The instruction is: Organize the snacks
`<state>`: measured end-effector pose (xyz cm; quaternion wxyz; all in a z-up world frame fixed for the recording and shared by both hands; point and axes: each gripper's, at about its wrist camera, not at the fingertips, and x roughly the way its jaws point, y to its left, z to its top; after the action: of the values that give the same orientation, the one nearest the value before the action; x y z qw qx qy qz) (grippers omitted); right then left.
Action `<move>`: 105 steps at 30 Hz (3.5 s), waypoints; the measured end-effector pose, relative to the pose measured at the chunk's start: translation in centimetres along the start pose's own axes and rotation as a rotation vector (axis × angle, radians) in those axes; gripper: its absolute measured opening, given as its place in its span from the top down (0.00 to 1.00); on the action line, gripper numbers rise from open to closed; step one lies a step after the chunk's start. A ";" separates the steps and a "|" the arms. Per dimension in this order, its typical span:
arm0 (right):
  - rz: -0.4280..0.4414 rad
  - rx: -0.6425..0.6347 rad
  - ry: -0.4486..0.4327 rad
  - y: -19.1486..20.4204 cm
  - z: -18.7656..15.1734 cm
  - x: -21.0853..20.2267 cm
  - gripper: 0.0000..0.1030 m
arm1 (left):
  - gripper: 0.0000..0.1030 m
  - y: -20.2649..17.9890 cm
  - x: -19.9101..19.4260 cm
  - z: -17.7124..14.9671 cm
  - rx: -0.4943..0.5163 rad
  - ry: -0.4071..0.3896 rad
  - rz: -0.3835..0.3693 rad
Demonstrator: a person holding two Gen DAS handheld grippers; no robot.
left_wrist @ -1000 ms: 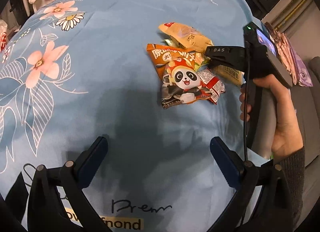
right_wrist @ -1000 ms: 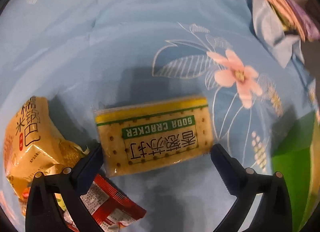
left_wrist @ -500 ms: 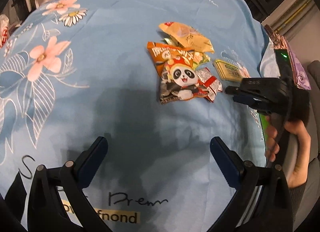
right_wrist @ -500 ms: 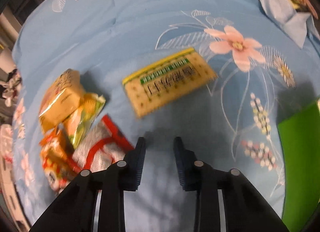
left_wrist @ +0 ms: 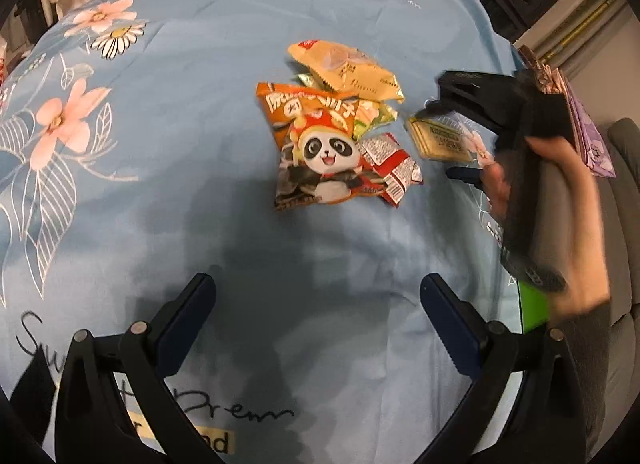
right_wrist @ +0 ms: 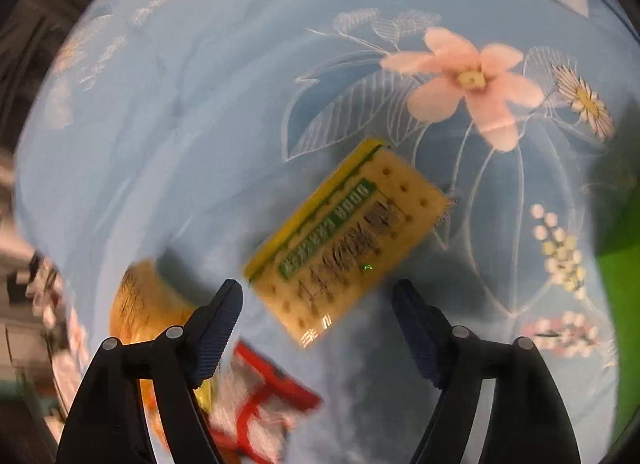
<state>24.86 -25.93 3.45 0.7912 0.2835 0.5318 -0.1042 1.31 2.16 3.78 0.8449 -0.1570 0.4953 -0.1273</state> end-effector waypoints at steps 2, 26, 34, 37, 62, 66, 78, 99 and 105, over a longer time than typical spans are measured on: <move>0.001 0.040 -0.052 0.8 0.4 0.2 0.08 | 0.01 0.3 0.1 0.3 0.004 0.000 0.021; 0.001 -0.241 -0.117 0.7 -6.9 -1.5 0.42 | 0.01 3.3 -2.8 -0.3 -0.086 -0.023 -0.030; 0.041 -0.466 -0.075 -3.1 -16.5 -6.7 0.42 | 0.01 2.2 -2.8 -1.9 0.051 0.065 -0.039; 0.103 -0.486 -0.041 -4.8 -19.2 -8.6 0.42 | 0.01 2.0 -2.7 -2.5 0.085 0.079 -0.034; 0.240 -0.402 0.029 -11.0 -25.7 -16.2 0.27 | 0.01 -4.5 -1.4 -9.4 0.418 0.216 -0.094; 0.187 -0.407 0.047 -10.6 -24.2 -15.2 0.27 | 0.01 -5.4 -1.7 -10.4 0.366 0.229 -0.110; 0.076 -0.560 0.119 -7.2 -21.9 -10.5 0.27 | 0.02 -9.0 -1.2 -13.7 0.431 0.124 -0.139; 0.129 -0.538 0.021 -9.0 -23.0 -11.2 0.48 | 0.78 -9.1 -1.8 -11.9 0.345 0.173 -0.380; 0.167 -0.503 -0.014 -9.9 -21.9 -13.3 0.71 | 0.73 -9.8 -0.1 -12.1 0.336 0.257 -0.420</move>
<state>-2.37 -23.61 6.12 0.8462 0.1203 0.5103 0.0949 -9.92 -8.50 2.08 0.7447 -0.0967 0.5268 -0.3982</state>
